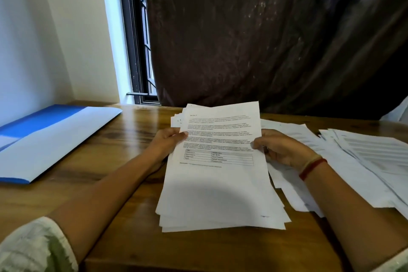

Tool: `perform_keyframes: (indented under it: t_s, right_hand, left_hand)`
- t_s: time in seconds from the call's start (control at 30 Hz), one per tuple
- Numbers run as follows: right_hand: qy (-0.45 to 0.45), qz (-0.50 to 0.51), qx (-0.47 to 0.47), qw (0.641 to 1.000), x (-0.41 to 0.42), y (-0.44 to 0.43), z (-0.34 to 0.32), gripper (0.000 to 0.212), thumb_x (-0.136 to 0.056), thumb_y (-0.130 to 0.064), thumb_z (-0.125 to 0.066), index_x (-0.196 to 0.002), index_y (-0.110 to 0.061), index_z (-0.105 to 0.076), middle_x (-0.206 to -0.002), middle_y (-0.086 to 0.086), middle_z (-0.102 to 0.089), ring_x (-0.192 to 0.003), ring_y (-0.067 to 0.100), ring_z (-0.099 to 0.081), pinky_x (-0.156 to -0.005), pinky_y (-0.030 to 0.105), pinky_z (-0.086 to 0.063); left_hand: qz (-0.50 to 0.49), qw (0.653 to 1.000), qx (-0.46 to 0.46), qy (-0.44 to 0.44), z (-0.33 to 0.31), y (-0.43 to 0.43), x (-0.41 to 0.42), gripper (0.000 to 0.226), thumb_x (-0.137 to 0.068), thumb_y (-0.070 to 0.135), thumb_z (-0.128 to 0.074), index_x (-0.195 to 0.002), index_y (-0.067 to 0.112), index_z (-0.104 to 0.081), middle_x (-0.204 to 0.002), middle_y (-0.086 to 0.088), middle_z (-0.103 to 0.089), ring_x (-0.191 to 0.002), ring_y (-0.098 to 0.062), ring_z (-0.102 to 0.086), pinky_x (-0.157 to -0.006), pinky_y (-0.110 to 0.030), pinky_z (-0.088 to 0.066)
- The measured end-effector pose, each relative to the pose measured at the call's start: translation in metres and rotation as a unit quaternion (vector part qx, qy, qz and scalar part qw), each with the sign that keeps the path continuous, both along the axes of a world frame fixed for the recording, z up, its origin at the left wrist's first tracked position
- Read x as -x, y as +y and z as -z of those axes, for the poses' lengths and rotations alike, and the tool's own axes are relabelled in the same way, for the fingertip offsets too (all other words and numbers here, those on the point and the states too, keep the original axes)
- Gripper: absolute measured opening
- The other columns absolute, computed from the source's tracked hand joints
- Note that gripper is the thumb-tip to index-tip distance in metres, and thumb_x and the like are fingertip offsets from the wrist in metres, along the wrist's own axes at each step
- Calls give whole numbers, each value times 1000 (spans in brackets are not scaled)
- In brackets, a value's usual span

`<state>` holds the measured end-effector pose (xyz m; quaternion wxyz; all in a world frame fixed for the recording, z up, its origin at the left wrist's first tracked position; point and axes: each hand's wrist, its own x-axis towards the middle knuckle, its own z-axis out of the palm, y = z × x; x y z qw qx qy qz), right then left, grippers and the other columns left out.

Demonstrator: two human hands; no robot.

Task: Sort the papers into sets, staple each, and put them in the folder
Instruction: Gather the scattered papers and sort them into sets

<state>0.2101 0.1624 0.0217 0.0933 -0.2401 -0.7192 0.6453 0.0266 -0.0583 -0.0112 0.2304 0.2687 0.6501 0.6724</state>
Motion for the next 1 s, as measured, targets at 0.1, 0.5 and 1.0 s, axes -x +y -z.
perform_keyframes:
  t_s: [0.1,0.5,1.0]
  right_hand:
    - [-23,-16,6,1000,-1,-3,1,28,-91,8,-52,-109,-11,-63,-106,3,-72,-95,23,-69,-75,33,-60]
    - [114,238,-57,963,-3,16,8,23,-88,-29,-67,-105,-13,-62,-114,7,-63,-101,22,-62,-90,35,-55]
    - [179,226,-11,957,18,-6,20,16,-95,-2,-54,-106,-8,-63,-98,16,-71,-86,35,-71,-78,51,-59]
  left_hand:
    - [18,1000,-10,8,2,-1,2,30,-87,-9,-58,-109,11,-65,-95,-2,-75,-81,-22,-73,-67,-33,-60]
    - [14,995,-85,48,3,-1,1,49,-85,-12,-55,-52,20,-70,-81,1,-74,-74,-21,-66,-60,-28,-57]
    - [28,993,-115,16,5,4,6,47,-86,-8,-55,-51,19,-70,-77,0,-74,-63,-16,-68,-54,-25,-55]
